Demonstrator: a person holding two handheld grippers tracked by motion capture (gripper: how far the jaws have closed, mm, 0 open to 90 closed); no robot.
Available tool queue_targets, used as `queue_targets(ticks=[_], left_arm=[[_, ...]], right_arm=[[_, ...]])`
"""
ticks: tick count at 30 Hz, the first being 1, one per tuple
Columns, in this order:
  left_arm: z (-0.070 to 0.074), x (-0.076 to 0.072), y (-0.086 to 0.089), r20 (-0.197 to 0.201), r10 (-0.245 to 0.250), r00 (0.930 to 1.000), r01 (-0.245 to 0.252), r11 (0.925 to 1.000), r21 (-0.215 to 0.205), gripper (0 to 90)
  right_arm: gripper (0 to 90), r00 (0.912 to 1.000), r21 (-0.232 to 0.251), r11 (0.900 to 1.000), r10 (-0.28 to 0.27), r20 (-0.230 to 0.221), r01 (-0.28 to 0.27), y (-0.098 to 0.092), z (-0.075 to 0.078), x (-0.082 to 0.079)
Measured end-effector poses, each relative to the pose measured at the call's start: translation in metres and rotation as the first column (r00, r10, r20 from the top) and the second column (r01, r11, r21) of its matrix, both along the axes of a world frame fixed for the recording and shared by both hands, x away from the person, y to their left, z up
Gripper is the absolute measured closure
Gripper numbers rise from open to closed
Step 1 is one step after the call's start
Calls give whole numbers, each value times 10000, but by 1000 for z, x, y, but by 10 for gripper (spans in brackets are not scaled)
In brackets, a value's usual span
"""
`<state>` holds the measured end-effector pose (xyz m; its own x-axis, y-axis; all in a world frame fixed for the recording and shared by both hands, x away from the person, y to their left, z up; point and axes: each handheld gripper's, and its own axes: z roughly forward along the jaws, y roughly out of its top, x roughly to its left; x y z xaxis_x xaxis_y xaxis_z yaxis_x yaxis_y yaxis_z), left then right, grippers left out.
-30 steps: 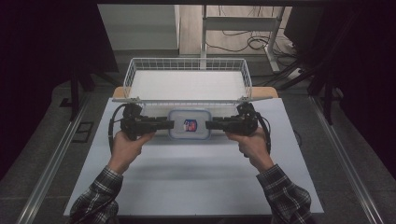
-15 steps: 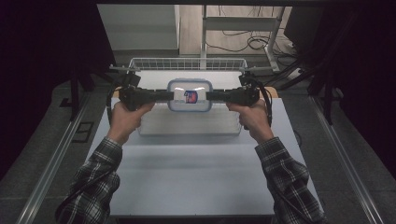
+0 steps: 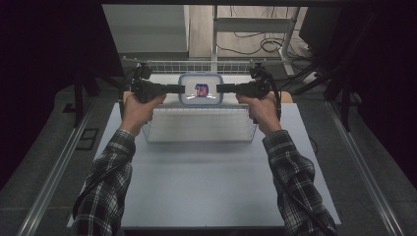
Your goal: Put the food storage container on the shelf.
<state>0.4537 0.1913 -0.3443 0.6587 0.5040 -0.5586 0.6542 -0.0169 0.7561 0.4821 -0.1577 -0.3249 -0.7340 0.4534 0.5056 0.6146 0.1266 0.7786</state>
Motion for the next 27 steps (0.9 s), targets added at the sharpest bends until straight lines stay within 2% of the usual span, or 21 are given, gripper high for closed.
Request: queue_targets(ticks=[2,6,10,11,12,14,16,19,22,24,27], left_arm=[[-2,2,1,69,-11,10000,12,9999,-141,573],[2,4,-2,190,57,9998,-61,9997,235,557],[2,4,-1,134,-13,9999,10,9998,199,561],[1,4,-1,126,-33,9999,31,9998,195,566],[1,5,-1,104,-30,9999,28,9997,259,567],[0,5,-1,82,10,10000,-13,9994,335,562],[0,7,-1,81,-7,10000,4,9995,316,560],[1,8,0,64,51,10000,-54,9992,406,563],[3,10,0,34,133,9999,-135,9982,583,554],[5,11,-1,110,199,9997,-208,9961,862,546],[6,11,-2,262,562,9981,-594,9880,1425,526]], right_arm=[[576,10000,12,10000,-25,-64,25,0,-2,3],[567,10000,-94,9999,-54,-61,54,1,-2,4],[560,9997,-160,9996,-228,-73,227,1,-2,3],[558,9995,-239,9992,-324,-47,323,2,-1,2],[594,9990,-383,9983,-447,47,448,2,-1,2],[605,9975,-920,9936,-632,314,659,3,0,0],[622,9969,-1150,9906,-697,377,736,5,-1,-1],[632,9968,-1128,9906,-739,312,770,6,-4,-1],[641,9955,-1416,9860,-815,493,878,9,-4,-2],[642,9953,-1449,9856,-807,526,876,9,-3,-2],[632,9945,-1448,9851,-851,612,932,10,-1,-3]])
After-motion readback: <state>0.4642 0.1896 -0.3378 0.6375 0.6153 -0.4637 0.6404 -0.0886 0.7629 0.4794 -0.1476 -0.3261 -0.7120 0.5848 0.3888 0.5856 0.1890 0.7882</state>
